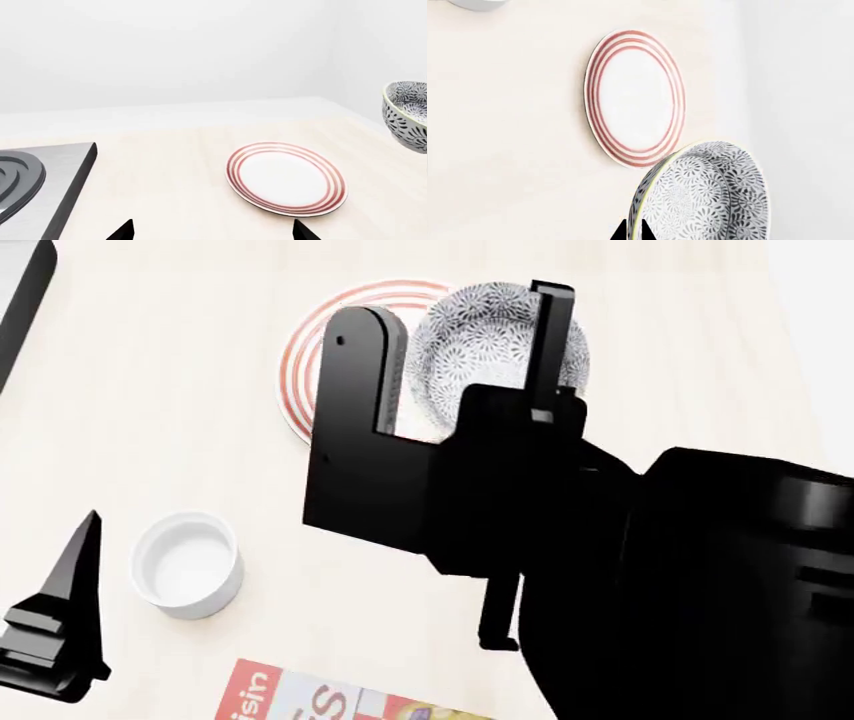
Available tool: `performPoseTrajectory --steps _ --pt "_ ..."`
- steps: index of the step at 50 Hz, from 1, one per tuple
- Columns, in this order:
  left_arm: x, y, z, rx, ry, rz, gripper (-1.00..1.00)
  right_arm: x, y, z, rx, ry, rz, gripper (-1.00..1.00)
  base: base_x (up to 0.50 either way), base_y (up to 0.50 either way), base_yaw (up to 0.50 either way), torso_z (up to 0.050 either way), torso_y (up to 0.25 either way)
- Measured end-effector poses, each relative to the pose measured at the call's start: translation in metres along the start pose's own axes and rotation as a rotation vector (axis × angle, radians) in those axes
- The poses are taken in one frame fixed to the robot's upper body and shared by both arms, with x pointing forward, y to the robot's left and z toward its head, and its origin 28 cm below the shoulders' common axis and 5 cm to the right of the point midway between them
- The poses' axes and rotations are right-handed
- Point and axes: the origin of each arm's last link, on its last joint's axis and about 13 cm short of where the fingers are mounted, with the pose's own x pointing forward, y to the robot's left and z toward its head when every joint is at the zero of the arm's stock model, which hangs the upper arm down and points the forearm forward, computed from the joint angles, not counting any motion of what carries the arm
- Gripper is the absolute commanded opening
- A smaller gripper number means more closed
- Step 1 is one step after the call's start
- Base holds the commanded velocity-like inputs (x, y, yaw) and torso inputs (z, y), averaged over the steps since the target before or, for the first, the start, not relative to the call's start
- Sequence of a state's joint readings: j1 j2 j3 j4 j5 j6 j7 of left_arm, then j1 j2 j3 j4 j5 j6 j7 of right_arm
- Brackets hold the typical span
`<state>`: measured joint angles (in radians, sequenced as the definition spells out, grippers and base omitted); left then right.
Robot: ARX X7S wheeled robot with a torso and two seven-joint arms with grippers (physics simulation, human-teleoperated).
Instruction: Pick the akita bowl on the cookies box and place it on the plate.
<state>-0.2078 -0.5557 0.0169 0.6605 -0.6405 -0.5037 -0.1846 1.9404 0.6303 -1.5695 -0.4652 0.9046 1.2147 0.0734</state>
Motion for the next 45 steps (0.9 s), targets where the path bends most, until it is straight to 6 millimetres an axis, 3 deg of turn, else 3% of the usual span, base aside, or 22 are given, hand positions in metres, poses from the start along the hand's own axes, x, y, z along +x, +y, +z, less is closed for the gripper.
performPoseTrajectory --steps 23,45 --pt "-0.002 0.000 -0.006 -0.002 0.013 -0.014 1.00 0.068 -0.037 0.010 0.025 -0.013 -0.176 -1.00 0.00 0.00 0.00 0.000 0.001" --pt "-0.003 0.000 -0.008 -0.006 0.014 -0.024 1.00 0.112 -0.037 0.017 0.019 -0.031 -0.245 -1.00 0.00 0.00 0.00 0.000 0.000"
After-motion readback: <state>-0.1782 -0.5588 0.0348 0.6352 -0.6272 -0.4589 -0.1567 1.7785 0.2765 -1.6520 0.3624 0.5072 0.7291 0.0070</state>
